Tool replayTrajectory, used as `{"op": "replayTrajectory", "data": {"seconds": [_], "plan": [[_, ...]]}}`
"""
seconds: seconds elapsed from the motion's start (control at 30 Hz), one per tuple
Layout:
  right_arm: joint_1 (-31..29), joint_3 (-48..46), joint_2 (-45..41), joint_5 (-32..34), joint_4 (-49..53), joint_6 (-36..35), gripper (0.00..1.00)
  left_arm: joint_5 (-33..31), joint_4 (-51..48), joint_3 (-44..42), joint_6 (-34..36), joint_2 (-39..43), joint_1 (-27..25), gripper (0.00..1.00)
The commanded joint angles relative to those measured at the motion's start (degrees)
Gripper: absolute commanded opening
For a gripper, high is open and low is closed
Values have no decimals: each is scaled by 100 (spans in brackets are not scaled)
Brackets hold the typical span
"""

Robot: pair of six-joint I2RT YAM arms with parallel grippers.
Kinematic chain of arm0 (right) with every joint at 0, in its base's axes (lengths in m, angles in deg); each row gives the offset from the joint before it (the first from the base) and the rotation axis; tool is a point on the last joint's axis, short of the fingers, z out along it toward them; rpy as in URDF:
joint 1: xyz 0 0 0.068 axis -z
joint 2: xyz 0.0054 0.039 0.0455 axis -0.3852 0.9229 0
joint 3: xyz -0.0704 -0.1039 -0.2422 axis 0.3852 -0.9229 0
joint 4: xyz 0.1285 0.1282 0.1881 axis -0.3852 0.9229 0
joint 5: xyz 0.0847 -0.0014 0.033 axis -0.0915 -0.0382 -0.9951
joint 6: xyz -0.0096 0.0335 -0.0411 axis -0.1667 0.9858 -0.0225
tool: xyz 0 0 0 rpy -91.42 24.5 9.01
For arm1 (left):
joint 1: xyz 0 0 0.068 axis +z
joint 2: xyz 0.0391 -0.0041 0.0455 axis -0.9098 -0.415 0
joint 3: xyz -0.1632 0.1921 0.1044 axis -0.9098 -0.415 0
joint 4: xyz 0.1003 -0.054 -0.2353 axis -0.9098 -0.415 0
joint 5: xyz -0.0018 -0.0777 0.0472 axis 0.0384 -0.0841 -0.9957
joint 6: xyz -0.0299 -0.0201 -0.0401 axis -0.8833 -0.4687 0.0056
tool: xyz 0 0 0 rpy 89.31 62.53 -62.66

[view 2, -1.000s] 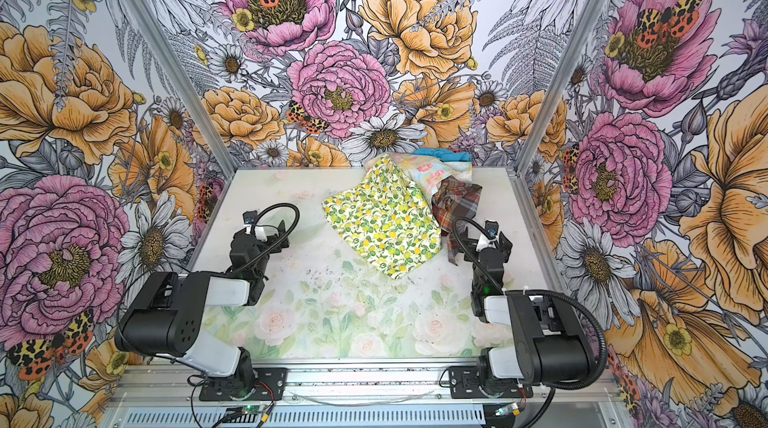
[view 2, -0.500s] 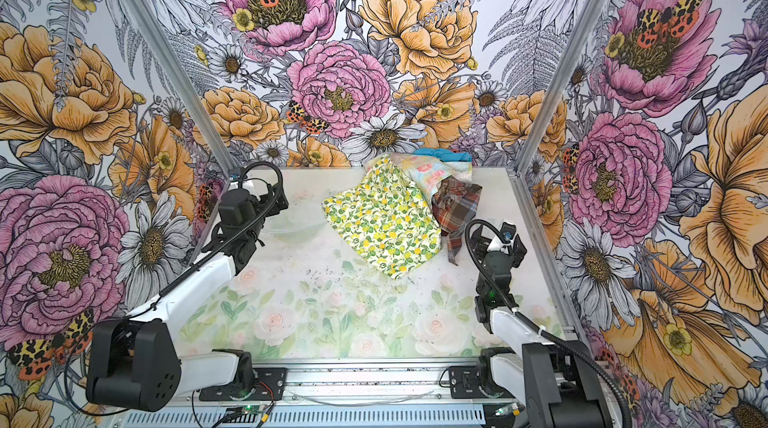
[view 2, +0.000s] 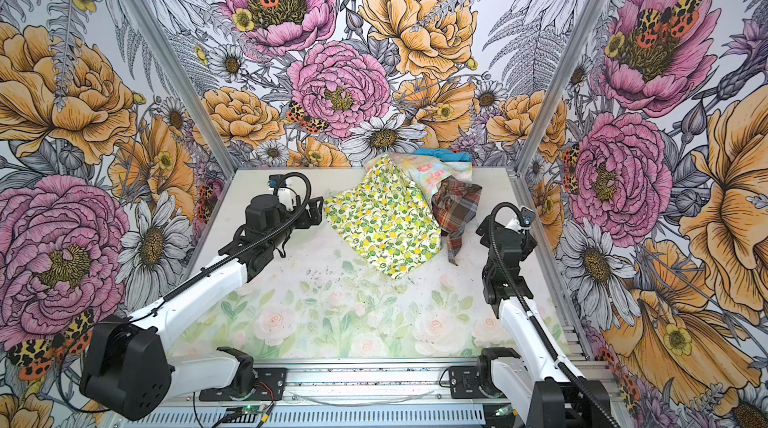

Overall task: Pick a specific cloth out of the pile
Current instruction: 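Reach the right gripper into the plaid shirt while the left arm advances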

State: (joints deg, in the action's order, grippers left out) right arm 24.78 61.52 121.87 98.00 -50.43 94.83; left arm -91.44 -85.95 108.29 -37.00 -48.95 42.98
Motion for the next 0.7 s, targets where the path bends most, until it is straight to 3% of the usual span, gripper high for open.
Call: {"op": "replayTrajectory", "data": {"seconds": [0.0, 0.3, 0.67], "plan": [[145, 497, 119, -827, 735, 496, 96, 159, -80, 182, 76, 51, -291, 99], [138, 1246, 966, -2831, 611, 560, 98, 263, -215, 292, 250, -172, -987, 99], [-154, 1846, 2023, -3033, 492, 679, 100, 226, -428, 441, 460, -558, -1763, 98]]}}
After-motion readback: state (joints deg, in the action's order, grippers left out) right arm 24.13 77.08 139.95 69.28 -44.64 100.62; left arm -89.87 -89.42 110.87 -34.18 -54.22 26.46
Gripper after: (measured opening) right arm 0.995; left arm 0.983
